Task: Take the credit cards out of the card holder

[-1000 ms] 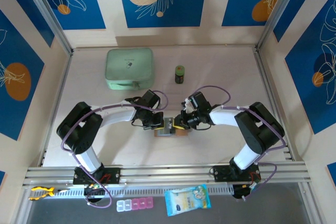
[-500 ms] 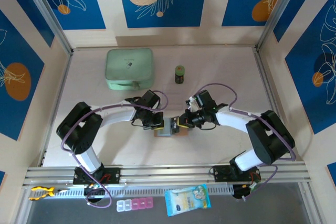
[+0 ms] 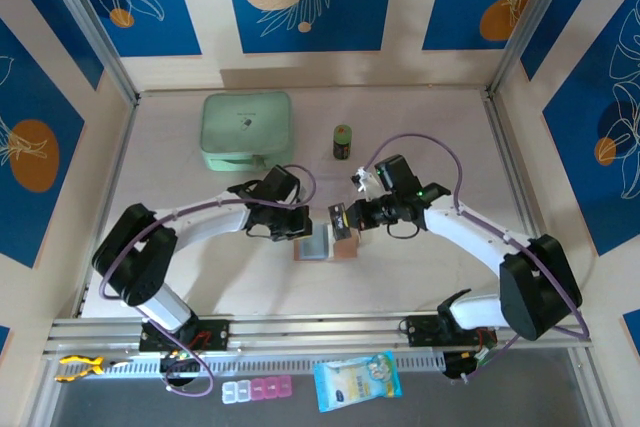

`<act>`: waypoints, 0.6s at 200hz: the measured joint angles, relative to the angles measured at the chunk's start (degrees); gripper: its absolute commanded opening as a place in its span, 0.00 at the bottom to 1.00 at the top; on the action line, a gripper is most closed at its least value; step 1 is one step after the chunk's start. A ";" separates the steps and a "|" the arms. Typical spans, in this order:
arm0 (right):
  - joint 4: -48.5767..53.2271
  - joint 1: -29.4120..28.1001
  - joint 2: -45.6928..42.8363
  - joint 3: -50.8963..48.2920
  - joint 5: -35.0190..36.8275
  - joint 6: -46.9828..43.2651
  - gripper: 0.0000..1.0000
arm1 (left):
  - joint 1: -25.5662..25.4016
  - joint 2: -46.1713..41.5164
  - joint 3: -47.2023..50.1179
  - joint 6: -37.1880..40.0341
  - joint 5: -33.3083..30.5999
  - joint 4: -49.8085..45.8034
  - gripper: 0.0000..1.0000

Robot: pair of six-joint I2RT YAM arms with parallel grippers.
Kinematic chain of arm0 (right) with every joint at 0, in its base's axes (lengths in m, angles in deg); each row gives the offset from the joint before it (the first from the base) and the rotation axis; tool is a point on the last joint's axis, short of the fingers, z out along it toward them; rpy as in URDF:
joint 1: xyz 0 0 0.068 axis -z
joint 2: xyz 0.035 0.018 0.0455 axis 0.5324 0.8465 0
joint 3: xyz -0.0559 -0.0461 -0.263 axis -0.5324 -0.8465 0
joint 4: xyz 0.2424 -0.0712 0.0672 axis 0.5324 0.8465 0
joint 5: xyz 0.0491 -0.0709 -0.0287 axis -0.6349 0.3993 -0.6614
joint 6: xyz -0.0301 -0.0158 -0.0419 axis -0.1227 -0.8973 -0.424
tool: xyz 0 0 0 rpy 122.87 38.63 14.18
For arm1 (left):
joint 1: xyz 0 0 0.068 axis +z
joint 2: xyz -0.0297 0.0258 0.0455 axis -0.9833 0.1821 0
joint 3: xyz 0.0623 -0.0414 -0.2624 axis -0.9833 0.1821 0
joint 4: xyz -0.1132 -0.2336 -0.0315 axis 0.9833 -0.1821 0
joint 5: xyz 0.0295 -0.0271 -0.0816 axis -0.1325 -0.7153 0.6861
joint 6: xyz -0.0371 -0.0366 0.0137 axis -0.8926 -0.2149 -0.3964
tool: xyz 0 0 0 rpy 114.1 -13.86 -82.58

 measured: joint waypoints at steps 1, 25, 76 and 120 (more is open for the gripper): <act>0.13 0.00 0.00 0.13 0.09 -0.28 0.01 | 0.07 -0.07 0.02 0.00 0.00 0.00 0.02; 4.94 0.09 0.92 6.01 2.38 -9.99 0.00 | 1.97 -2.45 0.07 0.00 -0.20 0.02 0.02; 14.56 0.37 8.57 18.60 4.50 -34.47 0.00 | 6.34 -6.23 1.11 0.04 -0.44 -0.26 0.02; 24.50 0.37 20.20 31.71 7.43 -49.55 0.00 | 9.11 -7.63 1.75 0.20 0.11 -1.68 0.02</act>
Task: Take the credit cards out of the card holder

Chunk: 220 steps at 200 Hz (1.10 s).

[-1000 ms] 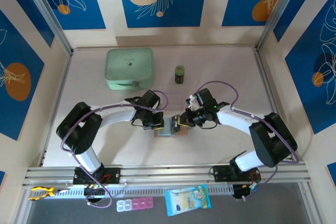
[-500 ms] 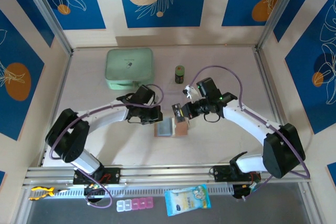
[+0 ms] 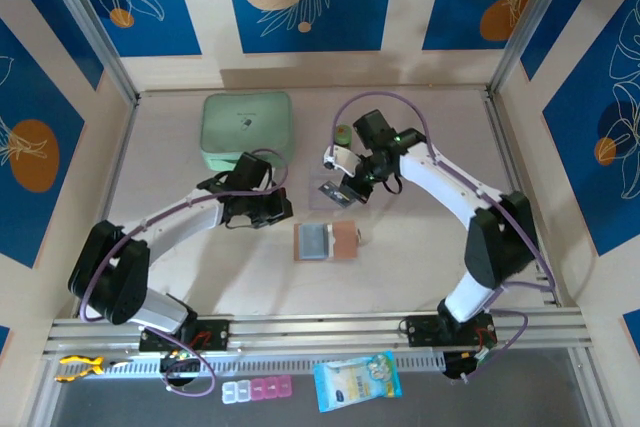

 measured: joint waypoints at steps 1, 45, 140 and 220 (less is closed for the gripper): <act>0.28 0.00 0.39 0.42 0.04 -0.42 0.00 | 0.04 0.00 0.00 0.00 0.02 0.00 0.02; 7.52 0.07 10.19 11.04 2.38 -9.44 0.00 | 2.38 -0.61 0.00 0.46 1.09 -1.11 0.02; 18.34 0.07 23.10 29.42 3.82 -17.22 0.00 | 5.35 -0.61 0.00 1.51 2.69 -2.14 0.02; 24.85 0.07 30.51 36.02 4.57 -20.20 0.00 | 6.88 -0.61 -0.07 2.82 3.52 -3.65 0.03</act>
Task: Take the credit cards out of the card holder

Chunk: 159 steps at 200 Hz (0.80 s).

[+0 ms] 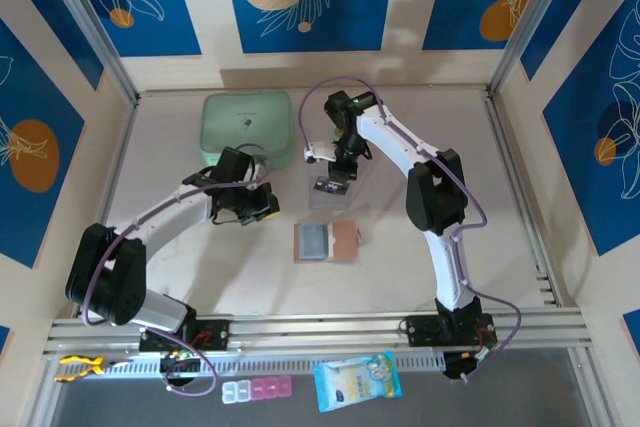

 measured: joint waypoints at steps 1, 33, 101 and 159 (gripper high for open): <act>0.02 0.00 0.07 0.04 0.00 -0.02 0.00 | 0.00 0.00 0.00 0.00 0.00 -0.02 0.03; 1.49 -0.02 1.75 0.42 -0.04 -0.28 0.00 | 0.39 0.00 -0.02 0.17 0.13 -0.31 0.03; 1.68 -0.79 2.19 -0.81 -0.48 -0.66 0.00 | 0.94 0.00 -0.02 0.17 0.35 -0.35 0.03; 1.49 -2.29 3.52 -1.03 -0.70 -0.66 0.09 | 1.01 -0.24 -0.02 0.15 0.35 -0.37 0.03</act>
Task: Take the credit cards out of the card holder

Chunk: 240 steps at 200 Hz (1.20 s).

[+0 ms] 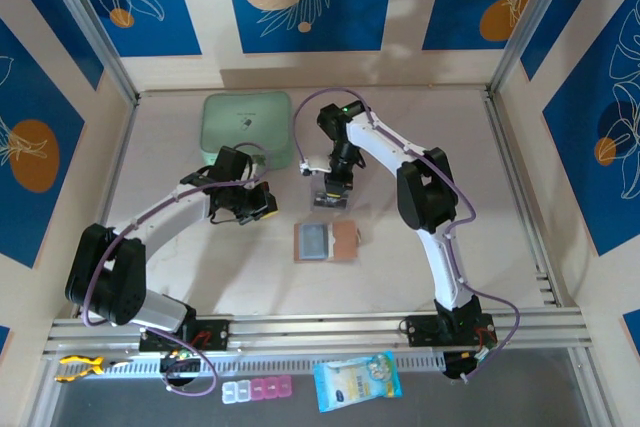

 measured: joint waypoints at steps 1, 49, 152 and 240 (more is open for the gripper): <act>0.00 0.00 0.02 0.00 0.00 0.00 0.10 | 0.00 0.00 0.00 0.00 0.00 0.00 0.03; 0.22 -0.37 0.33 -0.02 -0.20 -0.15 0.18 | 0.00 -0.52 0.00 0.00 0.02 0.04 0.03; -3.74 -0.09 -6.14 -2.54 1.64 4.33 0.11 | 0.00 -0.52 0.09 -0.22 1.14 0.79 0.04; -13.29 -0.44 -9.25 -10.67 4.98 12.02 0.00 | -0.02 -0.74 2.16 -1.75 2.25 2.95 0.04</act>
